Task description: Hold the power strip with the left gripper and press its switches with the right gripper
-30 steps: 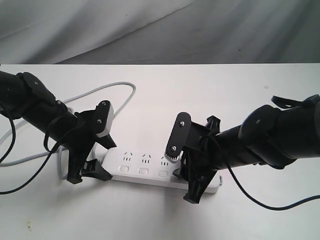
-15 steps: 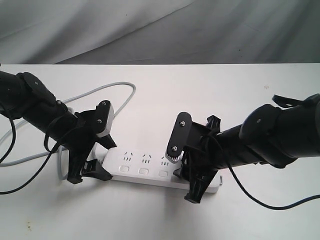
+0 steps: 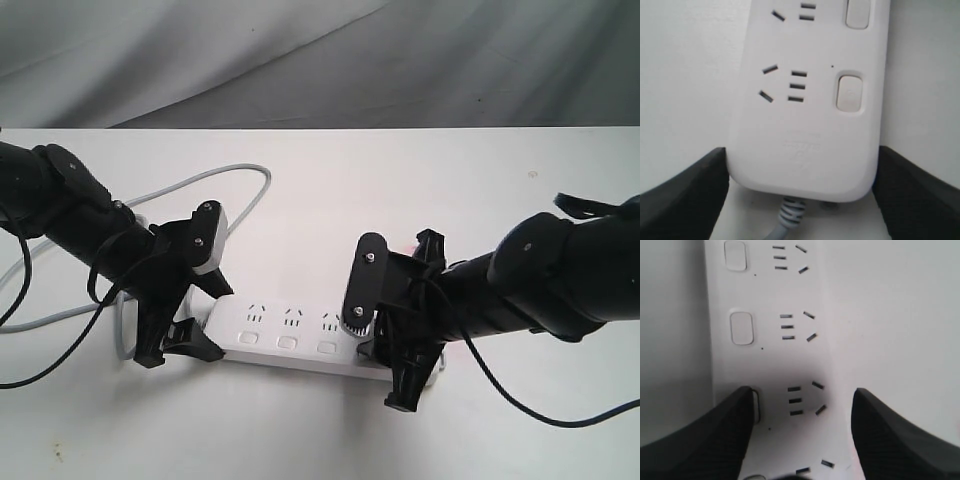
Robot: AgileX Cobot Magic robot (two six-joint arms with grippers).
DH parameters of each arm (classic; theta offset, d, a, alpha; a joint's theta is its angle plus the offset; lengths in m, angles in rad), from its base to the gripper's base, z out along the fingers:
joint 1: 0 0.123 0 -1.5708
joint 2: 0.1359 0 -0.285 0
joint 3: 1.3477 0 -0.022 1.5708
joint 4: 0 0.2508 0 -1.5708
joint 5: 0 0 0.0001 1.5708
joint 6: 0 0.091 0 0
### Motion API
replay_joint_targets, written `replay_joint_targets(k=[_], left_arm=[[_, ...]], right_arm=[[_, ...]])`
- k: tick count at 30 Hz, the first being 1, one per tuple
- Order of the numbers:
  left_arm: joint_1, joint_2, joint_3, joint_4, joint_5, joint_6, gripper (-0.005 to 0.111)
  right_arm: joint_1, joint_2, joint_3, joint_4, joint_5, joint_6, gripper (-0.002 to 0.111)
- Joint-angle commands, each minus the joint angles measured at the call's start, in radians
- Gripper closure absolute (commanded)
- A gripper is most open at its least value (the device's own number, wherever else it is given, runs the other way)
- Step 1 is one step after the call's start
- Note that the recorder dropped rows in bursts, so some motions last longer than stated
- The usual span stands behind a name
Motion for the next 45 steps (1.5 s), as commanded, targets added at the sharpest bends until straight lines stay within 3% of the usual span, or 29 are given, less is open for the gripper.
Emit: replay_joint_targets(k=[1,12,45], left_arm=[[-0.005,0.001,-0.002,-0.001,0.012,-0.006,0.048],[-0.005,0.001,-0.002,-0.001,0.012,-0.006,0.048],[-0.005,0.001,-0.002,-0.001,0.012,-0.006,0.048]], right_arm=[[-0.01,-0.009,0.027,-0.04,0.008,-0.025,0.053],[-0.01,-0.174,0.057,-0.04,-0.023,-0.015,0.053],[-0.066,-0.132,0.102,-0.003,0.007,0.005,0.053]])
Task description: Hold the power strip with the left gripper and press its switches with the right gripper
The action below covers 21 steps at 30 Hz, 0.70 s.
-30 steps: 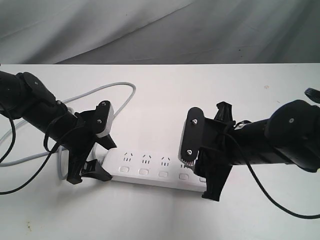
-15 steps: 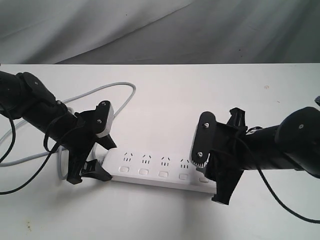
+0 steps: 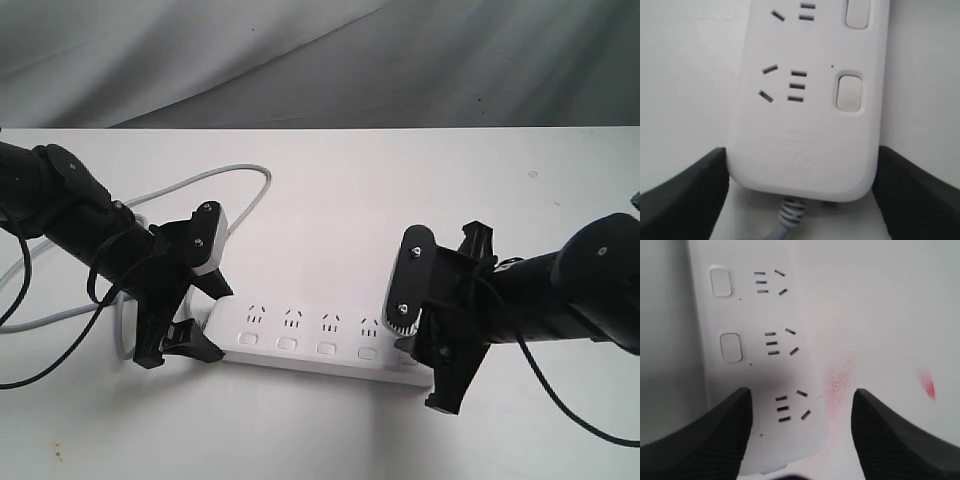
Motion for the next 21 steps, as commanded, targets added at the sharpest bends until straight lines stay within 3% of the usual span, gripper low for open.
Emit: replay_joint_targets(k=[1,21], left_arm=[[-0.003,0.001,-0.002,0.0,0.008,-0.004,0.048],[-0.003,0.001,-0.002,0.0,0.008,-0.004,0.048]], right_arm=[[-0.008,0.026,0.007,0.008,0.019,0.007,0.053],[-0.008,0.047,0.007,0.008,0.008,0.013,0.053]])
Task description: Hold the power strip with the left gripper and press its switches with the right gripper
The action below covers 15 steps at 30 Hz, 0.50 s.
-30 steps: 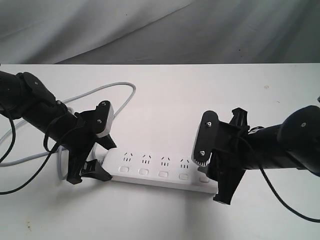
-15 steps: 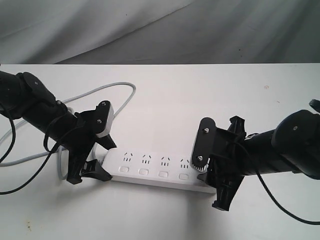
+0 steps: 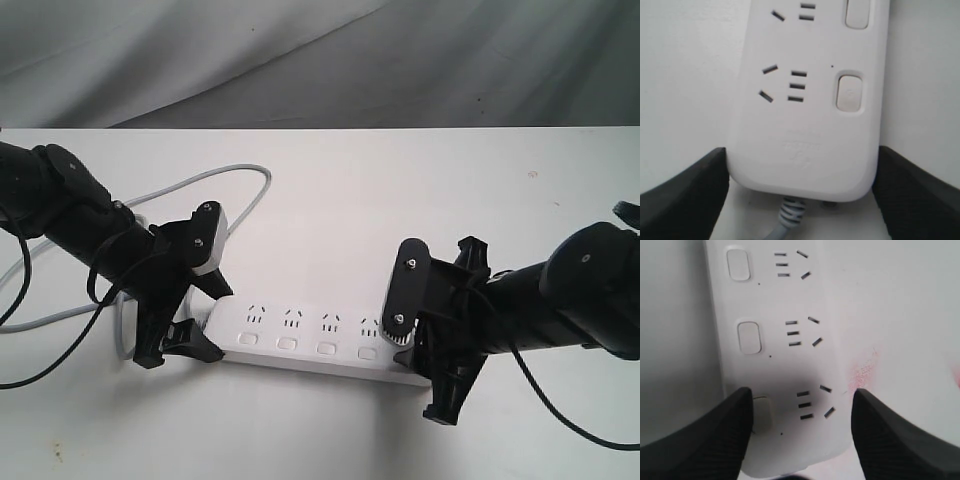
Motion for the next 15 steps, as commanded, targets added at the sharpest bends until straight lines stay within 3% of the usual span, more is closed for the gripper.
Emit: replay_joint_targets(k=[1,15], left_arm=[[-0.003,0.001,-0.002,0.0,0.008,-0.004,0.048],[-0.003,0.001,-0.002,0.0,0.008,-0.004,0.048]], right_arm=[[-0.008,-0.001,0.007,0.006,-0.005,0.005,0.053],[-0.008,-0.026,0.007,0.006,-0.027,0.005,0.053]])
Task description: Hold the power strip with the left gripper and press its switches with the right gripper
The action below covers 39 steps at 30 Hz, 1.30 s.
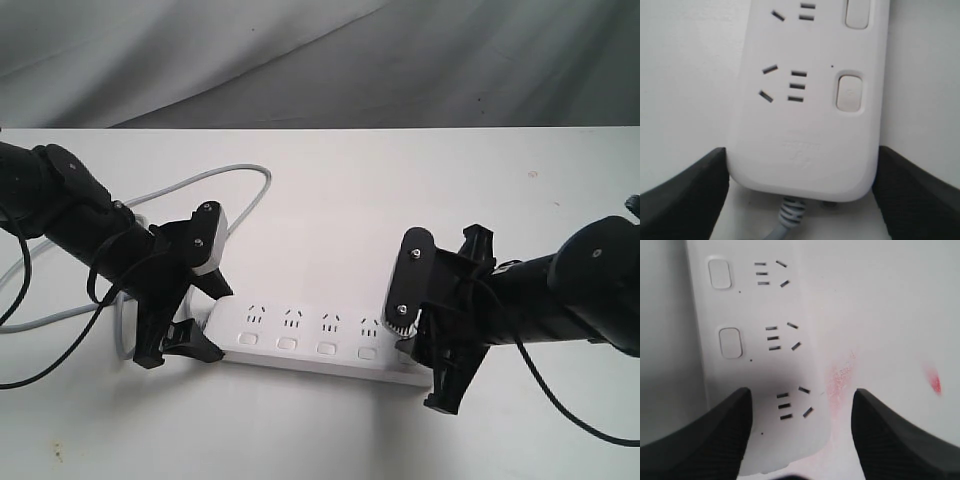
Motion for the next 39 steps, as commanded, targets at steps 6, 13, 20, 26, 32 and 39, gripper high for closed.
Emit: replay_joint_targets(k=[6,13,20,26,32,39], left_arm=[[-0.003,0.001,-0.002,0.0,0.008,-0.004,0.048],[-0.003,0.001,-0.002,0.0,0.008,-0.004,0.048],[-0.003,0.001,-0.002,0.0,0.008,-0.004,0.048],[-0.003,0.001,-0.002,0.0,0.008,-0.004,0.048],[-0.003,0.001,-0.002,0.0,0.008,-0.004,0.048],[-0.003,0.001,-0.002,0.0,0.008,-0.004,0.048]], right_arm=[[-0.01,0.07,0.007,0.015,0.031,0.005,0.053],[-0.01,0.073,0.007,0.015,0.036,0.005,0.053],[-0.01,0.073,0.037,0.015,0.021,0.005,0.053],[-0.01,0.073,0.054,0.015,0.005,0.002,0.053],[-0.01,0.073,0.054,0.015,0.003,0.002,0.053],[-0.01,-0.045,0.036,0.015,-0.011,0.006,0.053]])
